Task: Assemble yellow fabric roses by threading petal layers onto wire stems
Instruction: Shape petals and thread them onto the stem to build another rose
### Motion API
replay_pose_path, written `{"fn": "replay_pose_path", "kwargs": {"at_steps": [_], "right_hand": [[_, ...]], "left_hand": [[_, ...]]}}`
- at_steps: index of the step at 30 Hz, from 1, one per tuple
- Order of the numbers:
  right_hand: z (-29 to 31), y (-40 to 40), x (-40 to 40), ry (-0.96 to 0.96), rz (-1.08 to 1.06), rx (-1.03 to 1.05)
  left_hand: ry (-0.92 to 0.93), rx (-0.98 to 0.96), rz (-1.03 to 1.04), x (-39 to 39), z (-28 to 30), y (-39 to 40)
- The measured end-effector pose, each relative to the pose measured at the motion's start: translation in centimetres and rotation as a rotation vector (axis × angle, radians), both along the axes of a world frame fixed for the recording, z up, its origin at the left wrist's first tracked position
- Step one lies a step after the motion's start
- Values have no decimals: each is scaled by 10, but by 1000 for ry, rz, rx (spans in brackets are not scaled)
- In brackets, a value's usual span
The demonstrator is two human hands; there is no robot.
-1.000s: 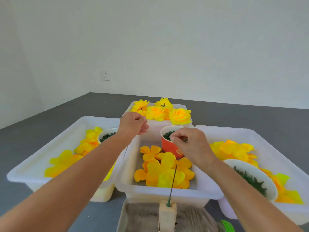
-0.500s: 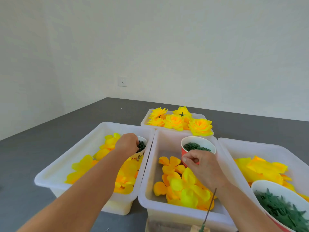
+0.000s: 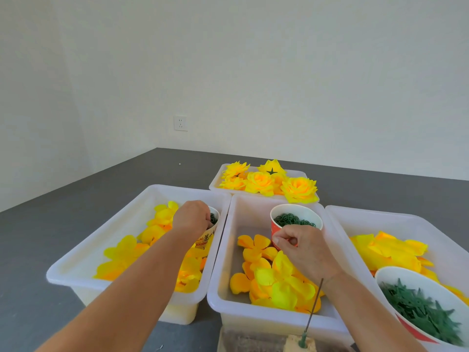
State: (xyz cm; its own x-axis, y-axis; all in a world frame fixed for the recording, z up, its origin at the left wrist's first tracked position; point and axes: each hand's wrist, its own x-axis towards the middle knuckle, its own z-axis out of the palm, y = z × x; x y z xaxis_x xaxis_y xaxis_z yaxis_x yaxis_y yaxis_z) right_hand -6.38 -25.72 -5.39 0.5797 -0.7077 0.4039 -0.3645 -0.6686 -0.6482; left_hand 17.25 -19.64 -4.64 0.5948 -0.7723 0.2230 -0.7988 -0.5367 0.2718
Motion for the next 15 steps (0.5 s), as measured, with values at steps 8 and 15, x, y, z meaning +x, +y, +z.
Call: {"fn": "replay_pose_path", "kwargs": {"at_steps": [8,15], "right_hand": [[0,0,0,-12,7,1],[0,0,0,-26,8,4]], "left_hand": [[125,-215,114,4,1,4],[266,-374,175,6,4,7]]}}
